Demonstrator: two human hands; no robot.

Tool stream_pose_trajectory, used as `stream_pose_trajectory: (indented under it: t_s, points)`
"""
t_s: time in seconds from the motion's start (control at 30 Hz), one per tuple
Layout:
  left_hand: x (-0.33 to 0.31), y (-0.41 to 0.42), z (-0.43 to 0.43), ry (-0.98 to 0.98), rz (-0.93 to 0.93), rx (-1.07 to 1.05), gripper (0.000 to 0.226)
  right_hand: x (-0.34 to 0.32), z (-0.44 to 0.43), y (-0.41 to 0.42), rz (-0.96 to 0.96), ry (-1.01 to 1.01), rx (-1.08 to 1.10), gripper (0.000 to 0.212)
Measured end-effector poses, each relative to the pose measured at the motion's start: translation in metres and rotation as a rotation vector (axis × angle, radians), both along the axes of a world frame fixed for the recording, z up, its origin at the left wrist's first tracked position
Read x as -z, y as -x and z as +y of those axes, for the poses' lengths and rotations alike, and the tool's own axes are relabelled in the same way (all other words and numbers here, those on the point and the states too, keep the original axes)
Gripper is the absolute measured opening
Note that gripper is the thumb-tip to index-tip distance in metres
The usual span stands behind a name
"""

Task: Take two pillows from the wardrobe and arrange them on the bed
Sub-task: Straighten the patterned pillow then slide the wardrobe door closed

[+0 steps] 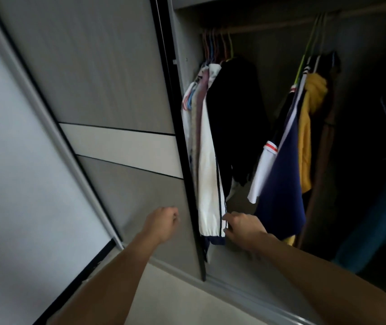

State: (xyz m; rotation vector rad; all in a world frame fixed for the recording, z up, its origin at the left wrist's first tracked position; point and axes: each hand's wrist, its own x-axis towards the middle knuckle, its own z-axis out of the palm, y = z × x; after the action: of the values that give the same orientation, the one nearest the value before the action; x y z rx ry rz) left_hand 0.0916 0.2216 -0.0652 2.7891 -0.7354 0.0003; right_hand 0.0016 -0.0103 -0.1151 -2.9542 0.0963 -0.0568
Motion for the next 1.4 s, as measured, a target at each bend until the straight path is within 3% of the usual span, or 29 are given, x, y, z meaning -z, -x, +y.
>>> stream_pose_trajectory:
  t_s: [0.37,0.53,0.63,0.8,1.4]
  points:
    - [-0.055,-0.199,-0.038,0.150,-0.095,0.054,0.026,-0.011,0.001,-0.186,-0.081,-0.041,0.038,0.037]
    - [-0.076,-0.259,-0.051,0.243,-0.294,0.282,0.030,-0.009,0.022,-0.240,-0.183,-0.042,0.167,0.038]
    - [-0.083,-0.287,-0.052,0.206,-0.391,0.421,0.046,0.000,0.037,-0.260,-0.219,-0.018,0.319,0.044]
    - [-0.090,-0.310,-0.050,0.198,-0.442,0.605,0.053,0.016,0.061,-0.274,-0.281,-0.039,0.530,0.047]
    - [-0.086,-0.285,-0.083,0.357,-0.486,0.958,0.022,0.019,0.050,-0.220,-0.308,0.102,0.792,0.042]
